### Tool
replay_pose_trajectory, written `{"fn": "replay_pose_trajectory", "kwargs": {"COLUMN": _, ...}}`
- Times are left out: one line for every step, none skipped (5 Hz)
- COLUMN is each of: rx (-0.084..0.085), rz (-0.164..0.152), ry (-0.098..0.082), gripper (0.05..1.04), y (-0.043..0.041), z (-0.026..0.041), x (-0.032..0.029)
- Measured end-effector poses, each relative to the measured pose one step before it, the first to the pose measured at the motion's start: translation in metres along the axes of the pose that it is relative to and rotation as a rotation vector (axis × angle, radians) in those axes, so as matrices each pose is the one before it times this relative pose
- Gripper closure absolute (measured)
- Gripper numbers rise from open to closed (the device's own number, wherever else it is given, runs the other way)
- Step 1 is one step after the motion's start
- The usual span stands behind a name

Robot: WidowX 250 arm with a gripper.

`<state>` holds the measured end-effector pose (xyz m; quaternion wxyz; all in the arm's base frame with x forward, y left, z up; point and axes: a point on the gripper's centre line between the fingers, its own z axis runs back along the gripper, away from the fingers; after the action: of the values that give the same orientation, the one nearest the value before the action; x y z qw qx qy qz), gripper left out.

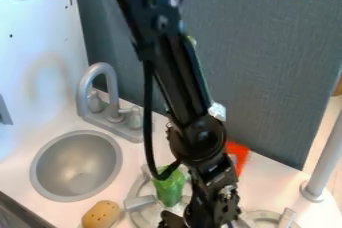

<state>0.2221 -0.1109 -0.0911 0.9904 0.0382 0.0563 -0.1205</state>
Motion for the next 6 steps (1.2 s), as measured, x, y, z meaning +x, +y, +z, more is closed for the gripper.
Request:
{"fn": "replay_pose_trajectory", "kwargs": {"rx": 0.0027, "rz": 0.0296, "ry": 0.041, "gripper": 0.548, "y": -0.00492, "z": -0.01644, "x": 0.01431}}
{"fn": "replay_pose_trajectory", "kwargs": {"rx": -0.0256, "rz": -0.0027, "ry": 0.006, "gripper": 0.471, "y": -0.00439, "z": -0.00518, "x": 0.00998}}
{"fn": "replay_pose_trajectory", "kwargs": {"rx": -0.0855, "rz": 0.0069, "ry": -0.0352, "gripper": 0.182, "y": -0.00034, "z": -0.00295, "x": -0.00294}}
{"fn": "replay_pose_trajectory", "kwargs": {"rx": -0.0339, "rz": 0.0253, "ry": -0.0798, "gripper": 0.073, "y": -0.00249, "z": 0.02222, "x": -0.0053}}
{"fn": "replay_pose_trajectory", "kwargs": {"rx": -0.0417, "rz": -0.0363, "ry": -0.1071, "gripper": 0.077, "y": -0.00527, "z": 0.01952, "x": 0.00338}}
{"fn": "replay_pose_trajectory", "kwargs": {"rx": 0.0006, "rz": 0.0094, "ry": -0.0511, "gripper": 0.081, "y": 0.00025, "z": 0.0124, "x": 0.00269}}
